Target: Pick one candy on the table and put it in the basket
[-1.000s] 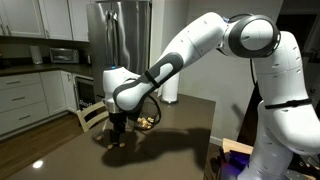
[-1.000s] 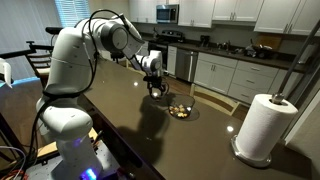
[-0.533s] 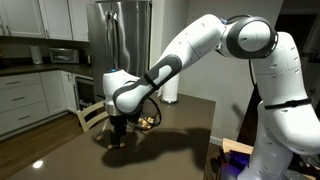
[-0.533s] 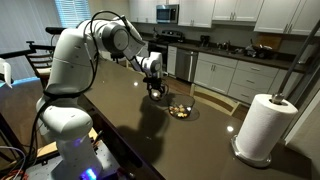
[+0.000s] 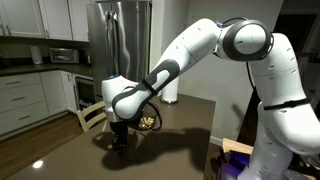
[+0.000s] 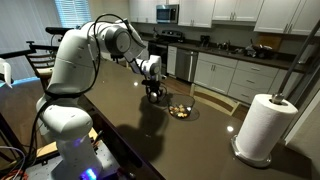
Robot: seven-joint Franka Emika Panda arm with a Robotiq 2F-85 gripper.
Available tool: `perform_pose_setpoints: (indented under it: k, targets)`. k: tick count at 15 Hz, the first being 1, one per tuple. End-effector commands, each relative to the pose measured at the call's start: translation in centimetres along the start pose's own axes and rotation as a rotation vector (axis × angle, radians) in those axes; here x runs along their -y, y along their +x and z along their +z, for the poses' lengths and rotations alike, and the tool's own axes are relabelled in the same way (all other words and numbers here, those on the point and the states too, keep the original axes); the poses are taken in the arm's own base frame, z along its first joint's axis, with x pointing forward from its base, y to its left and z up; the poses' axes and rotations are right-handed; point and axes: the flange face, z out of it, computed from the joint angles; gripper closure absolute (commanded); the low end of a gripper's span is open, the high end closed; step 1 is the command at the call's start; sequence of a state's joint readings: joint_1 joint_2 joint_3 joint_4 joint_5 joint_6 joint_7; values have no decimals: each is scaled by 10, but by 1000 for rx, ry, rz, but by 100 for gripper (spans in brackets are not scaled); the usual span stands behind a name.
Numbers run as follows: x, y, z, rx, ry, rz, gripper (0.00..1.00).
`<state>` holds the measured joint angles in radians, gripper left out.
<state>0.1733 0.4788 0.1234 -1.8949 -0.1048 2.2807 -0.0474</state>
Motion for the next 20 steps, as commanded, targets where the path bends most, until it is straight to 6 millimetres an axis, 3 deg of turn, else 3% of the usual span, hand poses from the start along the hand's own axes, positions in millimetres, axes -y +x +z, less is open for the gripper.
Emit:
perform_pose_setpoints:
  k: [1, 6, 8, 14, 20]
  targets:
    - [4, -6, 5, 16, 24, -8, 59]
    - [8, -9, 4, 15, 17, -11, 92]
    - [9, -9, 1, 13, 15, -12, 97]
    - [-3, 0, -26, 16, 1, -14, 97]
    - [-43, 7, -93, 30, -40, 56, 96]
